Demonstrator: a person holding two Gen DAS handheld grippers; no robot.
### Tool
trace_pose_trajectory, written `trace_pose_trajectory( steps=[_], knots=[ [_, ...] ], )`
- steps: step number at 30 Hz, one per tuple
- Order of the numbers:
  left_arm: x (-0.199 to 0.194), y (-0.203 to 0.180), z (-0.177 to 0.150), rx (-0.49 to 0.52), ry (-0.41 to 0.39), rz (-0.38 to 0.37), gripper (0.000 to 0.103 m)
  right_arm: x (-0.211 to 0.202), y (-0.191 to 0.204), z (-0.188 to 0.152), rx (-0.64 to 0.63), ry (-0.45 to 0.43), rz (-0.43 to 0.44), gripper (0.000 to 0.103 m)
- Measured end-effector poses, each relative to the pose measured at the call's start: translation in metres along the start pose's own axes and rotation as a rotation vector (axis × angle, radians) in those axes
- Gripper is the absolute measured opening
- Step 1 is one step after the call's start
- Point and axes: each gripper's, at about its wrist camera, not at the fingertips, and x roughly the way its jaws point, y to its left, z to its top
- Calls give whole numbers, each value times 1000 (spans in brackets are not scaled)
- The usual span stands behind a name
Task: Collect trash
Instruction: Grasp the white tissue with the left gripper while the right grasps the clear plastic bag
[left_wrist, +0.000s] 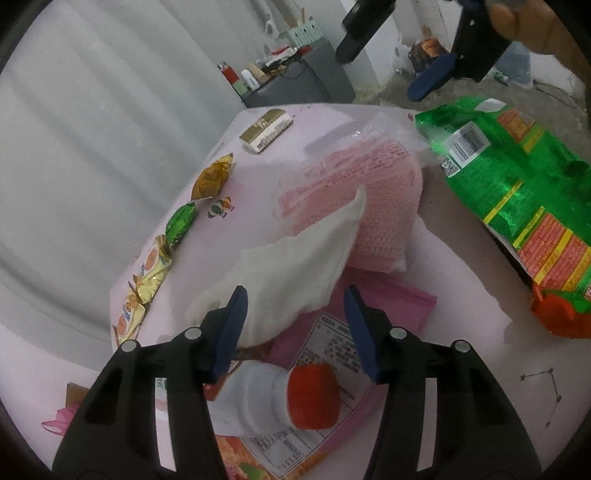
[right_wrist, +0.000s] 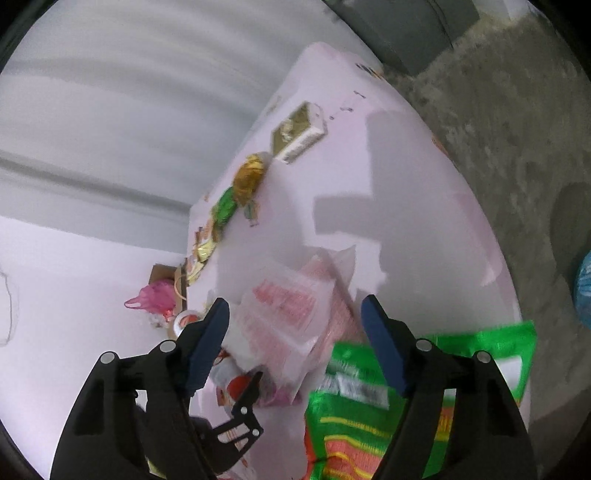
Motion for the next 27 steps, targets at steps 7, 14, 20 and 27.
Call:
trace_pose_trajectory(
  steps=[7,14,20,27],
  knots=[
    [10,3,4,-19,31,-12,26,34,-16,16,43,83,-44,67],
    [13,12,4,-75,32,-31,8,53,-15,17,44,138,-27,55],
    [5,20,4,-112,4,-21,6,57,-14,13,51,140,-14,25],
    [-12,31,5,-168,-44,-7,5,42,-9,7,37,81,33,7]
  ],
)
